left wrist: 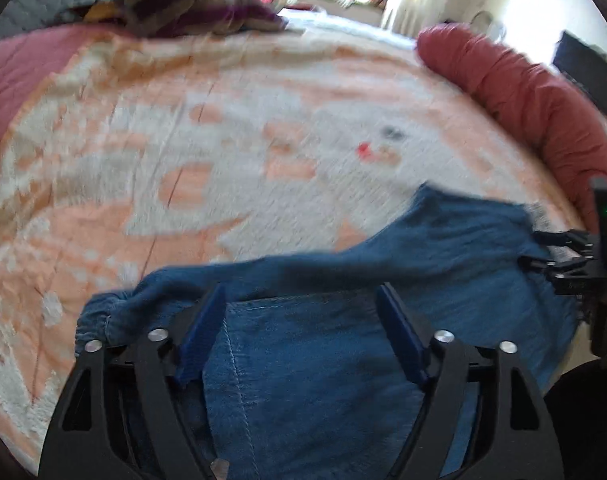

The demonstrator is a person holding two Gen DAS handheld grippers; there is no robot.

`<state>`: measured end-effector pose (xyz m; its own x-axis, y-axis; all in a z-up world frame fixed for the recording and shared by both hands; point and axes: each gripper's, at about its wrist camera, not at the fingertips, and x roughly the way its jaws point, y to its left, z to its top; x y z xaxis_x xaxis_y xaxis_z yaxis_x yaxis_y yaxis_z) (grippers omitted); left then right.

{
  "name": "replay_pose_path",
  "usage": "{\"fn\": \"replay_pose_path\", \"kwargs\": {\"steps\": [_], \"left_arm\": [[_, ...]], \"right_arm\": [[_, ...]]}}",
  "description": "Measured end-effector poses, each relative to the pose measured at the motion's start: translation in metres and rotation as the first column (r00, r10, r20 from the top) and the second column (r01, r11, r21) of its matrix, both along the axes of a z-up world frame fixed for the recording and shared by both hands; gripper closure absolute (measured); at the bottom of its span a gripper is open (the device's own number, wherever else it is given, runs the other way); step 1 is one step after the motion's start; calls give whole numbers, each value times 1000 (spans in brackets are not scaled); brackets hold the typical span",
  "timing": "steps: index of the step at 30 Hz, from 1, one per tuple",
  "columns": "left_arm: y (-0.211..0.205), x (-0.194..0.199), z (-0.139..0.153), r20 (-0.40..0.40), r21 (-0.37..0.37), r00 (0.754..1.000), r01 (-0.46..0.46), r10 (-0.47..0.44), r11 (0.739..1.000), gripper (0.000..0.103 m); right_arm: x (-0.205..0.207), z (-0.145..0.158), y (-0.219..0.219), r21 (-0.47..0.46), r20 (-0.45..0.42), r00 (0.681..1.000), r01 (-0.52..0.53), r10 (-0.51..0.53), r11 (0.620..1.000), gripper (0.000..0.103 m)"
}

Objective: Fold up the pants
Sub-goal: 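Release the lace trim and smooth the denim flat with both grippers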

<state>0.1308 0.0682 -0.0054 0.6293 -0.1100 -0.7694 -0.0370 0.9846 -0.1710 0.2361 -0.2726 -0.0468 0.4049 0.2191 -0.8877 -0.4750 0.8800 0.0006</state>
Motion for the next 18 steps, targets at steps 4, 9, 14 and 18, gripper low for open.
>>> {"fn": "replay_pose_path", "kwargs": {"steps": [4,9,14,18], "left_arm": [[-20,-9,17,77,-38,992,103,-100,994,23],[-37,0,-10,-37,-32,987,155,-156,987,23],[-26,6,-28,-109,-59,987,116,-122,992,23],[-29,5,-31,-112,-30,985,127,-130,991,23]], "right_arm": [[-8,34,6,171,104,994,-53,36,984,25],[-5,45,51,296,73,988,-155,140,942,67],[-6,31,138,248,26,947,-316,320,916,69],[5,-1,179,111,-46,953,-294,301,949,78]]}}
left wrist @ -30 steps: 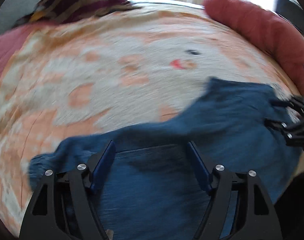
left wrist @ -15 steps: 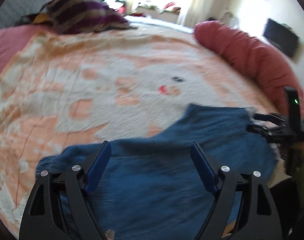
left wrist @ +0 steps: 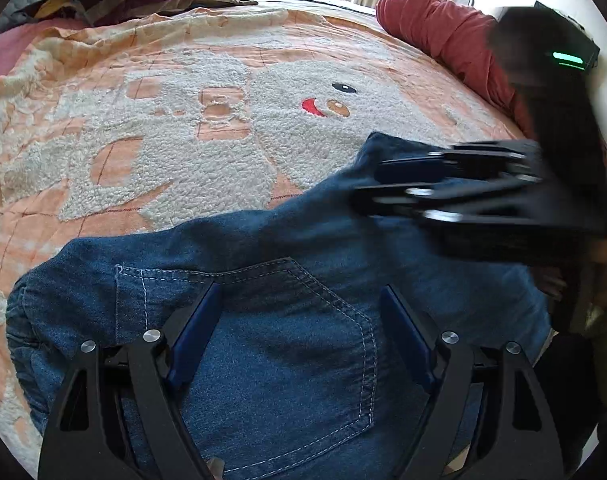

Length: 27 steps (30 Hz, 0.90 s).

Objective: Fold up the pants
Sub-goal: 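Release the lace trim and smooth the denim flat with both grippers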

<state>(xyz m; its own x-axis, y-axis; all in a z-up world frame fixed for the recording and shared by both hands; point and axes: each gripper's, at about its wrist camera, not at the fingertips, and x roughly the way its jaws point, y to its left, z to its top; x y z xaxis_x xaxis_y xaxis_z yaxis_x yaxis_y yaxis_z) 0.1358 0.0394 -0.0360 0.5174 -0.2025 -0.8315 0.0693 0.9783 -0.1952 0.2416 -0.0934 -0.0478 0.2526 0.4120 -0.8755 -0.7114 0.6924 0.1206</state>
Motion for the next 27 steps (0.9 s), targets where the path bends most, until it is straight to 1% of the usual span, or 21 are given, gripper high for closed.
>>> {"fn": "replay_pose_path", "kwargs": {"steps": [1,2,3,5,7,10,11,13,14,15,16,17,19,20,21,22,24,25,27], "left_arm": [[-1,0,0,-2,1,1000,0,0,1000,23],[-1,0,0,-2,0,1000,-1,1,1000,23],[-1,-1,0,-2,-1,1000,0,0,1000,23],[0,-1,1,-2,3,1000,0,0,1000,23],[-1,0,0,-1,3,1000,-2,2,1000,22],[0,0,1,0,2,1000,0,0,1000,22],[0,0,1,0,0,1000,-1,1,1000,22],[0,0,4,3,-14,1000,0,0,1000,18],[0,-1,6,7,-21,1000,1,-1,1000,16],[0,-2,9,15,-28,1000,3,-3,1000,16],[-1,-3,14,30,-35,1000,11,-10,999,16],[-2,-5,17,40,-38,999,16,-14,999,16],[-6,-9,24,60,-52,998,33,-30,998,16],[-8,-10,26,66,-57,997,42,-38,998,16],[-10,-11,28,72,-58,996,50,-46,997,16],[-13,-13,31,82,-59,995,63,-58,996,16],[-19,-17,36,99,-56,992,82,-77,995,15],[-22,-19,38,105,-53,991,90,-84,995,6],[-29,-22,40,115,-48,988,107,-101,993,5]], "right_arm": [[6,-6,2,-9,-7,1000,20,-20,1000,81],[10,-7,0,0,-15,999,40,-40,999,88],[12,-7,-2,4,-21,998,56,-56,998,93],[17,-7,-9,18,-33,997,72,-72,997,97],[19,-8,-18,55,-56,995,91,-88,994,100],[19,-6,-30,85,-71,993,105,-100,991,101],[20,-4,-37,94,-79,991,117,-110,989,98],[18,4,-50,85,-41,989,146,-143,986,91],[17,8,-56,88,-26,989,148,-147,985,76],[14,14,-64,102,-15,988,155,-154,983,57],[10,22,-76,114,6,985,172,-174,978,49],[7,29,-83,118,23,982,182,-186,976,43],[-2,46,-104,150,58,977,194,-204,970,39],[-6,54,-112,153,75,974,200,-213,968,27],[-12,61,-119,145,97,972,200,-215,969,18],[-21,69,-124,135,122,972,185,-201,974,18],[-36,77,-134,127,136,974,164,-181,978,16],[-43,78,-139,119,119,977,165,-179,979,15],[-52,74,-145,97,76,982,166,-174,981,13]]}}
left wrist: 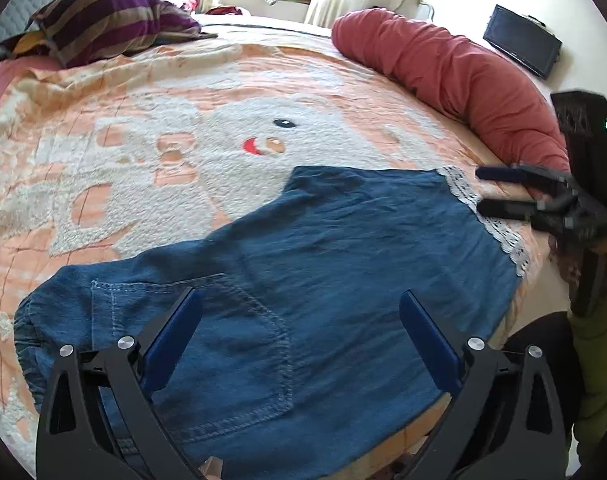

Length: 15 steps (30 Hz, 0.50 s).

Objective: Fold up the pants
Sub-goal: 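Release the lace trim and smooth the denim flat with both grippers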

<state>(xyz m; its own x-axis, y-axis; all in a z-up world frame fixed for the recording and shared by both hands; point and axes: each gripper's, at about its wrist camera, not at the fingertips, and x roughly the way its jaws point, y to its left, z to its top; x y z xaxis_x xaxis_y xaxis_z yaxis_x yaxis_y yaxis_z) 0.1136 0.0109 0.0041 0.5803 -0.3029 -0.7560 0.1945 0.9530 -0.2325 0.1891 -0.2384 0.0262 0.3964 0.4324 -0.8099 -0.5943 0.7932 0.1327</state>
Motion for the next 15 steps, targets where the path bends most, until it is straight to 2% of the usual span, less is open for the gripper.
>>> {"fn": "replay_pose_path", "kwargs": {"steps": [2,6,9,11,13,15], "left_arm": [[-6,-2,0,3,7,1000,18,-18,1000,5],[-13,-2,-9,-19,45,999,34,-33,998,5],[-17,2,-24,-68,78,997,46,-40,996,5],[-18,7,-39,-116,110,993,49,-36,993,5],[-20,7,-45,-109,145,994,46,-30,988,5],[-21,6,-43,-103,149,994,46,-31,988,5]], "right_arm": [[-9,-9,2,-32,-43,999,-11,9,999,13],[-15,-40,12,-157,-142,990,-24,1,987,13],[-11,-75,10,-277,-225,972,4,-69,961,10],[-8,-85,4,-257,-251,963,27,-93,966,10],[-8,-81,1,-242,-239,965,48,-107,969,10],[-10,-75,-3,-247,-208,969,82,-135,966,10]]}}
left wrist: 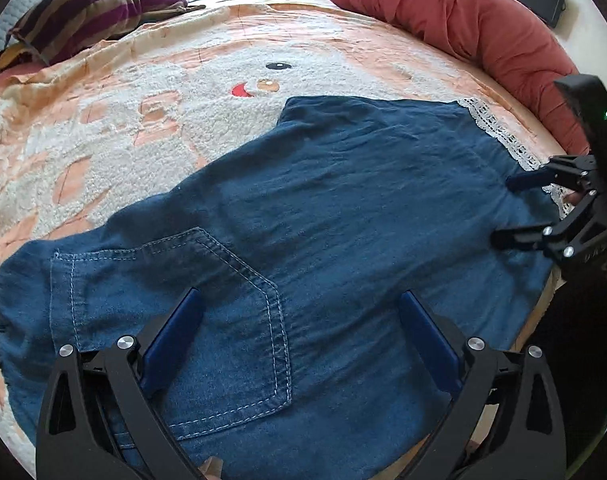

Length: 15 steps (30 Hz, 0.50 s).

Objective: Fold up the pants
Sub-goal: 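Release the lace trim and smooth the denim flat with both grippers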

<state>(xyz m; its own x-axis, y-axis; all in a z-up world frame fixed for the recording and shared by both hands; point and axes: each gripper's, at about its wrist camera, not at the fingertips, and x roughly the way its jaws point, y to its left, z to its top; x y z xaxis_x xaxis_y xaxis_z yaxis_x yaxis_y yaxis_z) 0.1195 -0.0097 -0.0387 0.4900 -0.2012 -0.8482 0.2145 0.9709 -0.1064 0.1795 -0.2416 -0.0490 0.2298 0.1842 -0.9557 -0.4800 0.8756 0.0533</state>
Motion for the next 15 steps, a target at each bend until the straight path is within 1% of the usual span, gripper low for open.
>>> {"fn": "replay_pose_path", "kwargs": {"steps": [2,5,6,9,11,13,15], "left_arm": [[3,-2,4,11,-20,1000,-2,2,1000,5],[4,-6,15,43,-50,999,8,-6,999,5],[3,-8,19,58,-57,998,13,-10,998,5],[-2,-13,29,97,-71,995,41,-34,997,5],[-5,-14,33,112,-68,993,53,-45,996,5],[-8,-16,36,126,-67,991,61,-53,996,5],[-9,-17,39,141,-69,988,65,-54,996,5]], "right_arm": [[-5,16,-12,35,54,997,54,-55,998,10],[-17,44,-43,147,107,983,132,-148,980,10],[-20,51,-52,167,120,977,153,-174,974,10],[-39,77,-92,243,180,944,230,-276,943,9],[-48,85,-115,263,205,923,270,-327,926,9],[-59,91,-140,287,216,897,318,-384,904,9],[-68,92,-160,315,201,881,356,-428,880,9]]}}
